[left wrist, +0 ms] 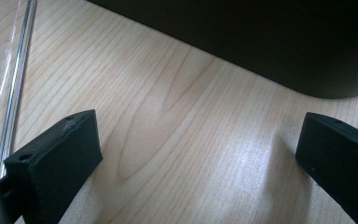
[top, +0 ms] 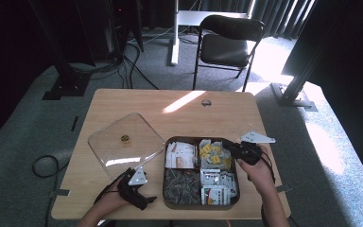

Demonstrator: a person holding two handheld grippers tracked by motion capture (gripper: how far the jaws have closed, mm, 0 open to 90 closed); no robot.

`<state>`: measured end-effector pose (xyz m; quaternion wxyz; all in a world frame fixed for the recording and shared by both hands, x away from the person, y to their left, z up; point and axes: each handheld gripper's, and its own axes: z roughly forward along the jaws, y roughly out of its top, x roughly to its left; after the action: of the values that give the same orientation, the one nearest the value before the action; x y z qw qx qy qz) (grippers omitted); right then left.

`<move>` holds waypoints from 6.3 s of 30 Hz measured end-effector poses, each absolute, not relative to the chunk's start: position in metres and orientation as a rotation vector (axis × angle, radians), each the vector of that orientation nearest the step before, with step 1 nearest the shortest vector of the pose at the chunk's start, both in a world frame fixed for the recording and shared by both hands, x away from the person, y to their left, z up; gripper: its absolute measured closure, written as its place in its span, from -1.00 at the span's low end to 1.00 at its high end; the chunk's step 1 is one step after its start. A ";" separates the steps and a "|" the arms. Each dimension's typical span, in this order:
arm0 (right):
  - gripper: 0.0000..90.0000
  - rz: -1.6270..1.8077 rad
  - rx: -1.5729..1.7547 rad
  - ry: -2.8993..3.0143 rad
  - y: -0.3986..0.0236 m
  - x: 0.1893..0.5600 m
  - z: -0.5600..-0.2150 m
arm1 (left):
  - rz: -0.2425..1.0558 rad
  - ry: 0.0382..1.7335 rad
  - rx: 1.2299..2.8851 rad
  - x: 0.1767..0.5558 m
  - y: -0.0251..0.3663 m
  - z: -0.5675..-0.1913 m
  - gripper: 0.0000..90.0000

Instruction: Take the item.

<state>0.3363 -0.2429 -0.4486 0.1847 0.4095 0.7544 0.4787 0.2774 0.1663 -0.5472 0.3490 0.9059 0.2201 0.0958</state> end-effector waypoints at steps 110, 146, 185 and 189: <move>0.15 1.377 1.403 1.851 -0.321 0.399 -0.447 | 0.246 0.572 2.347 0.277 0.166 -0.547 -1.00; -0.44 1.400 1.315 1.956 -0.317 0.335 -0.488 | 0.246 0.574 2.345 0.277 0.166 -0.547 -1.00; -0.60 1.192 1.309 2.163 -0.326 0.305 -0.544 | 0.246 0.572 2.347 0.277 0.166 -0.547 -1.00; -0.61 1.175 1.290 2.193 -0.324 0.301 -0.548 | 0.246 0.572 2.347 0.277 0.166 -0.547 -1.00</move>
<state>0.3011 -0.3240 -0.5480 0.1686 0.4537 0.7714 0.4131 0.2773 0.1662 -0.5472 0.3493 0.9056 0.2207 0.0951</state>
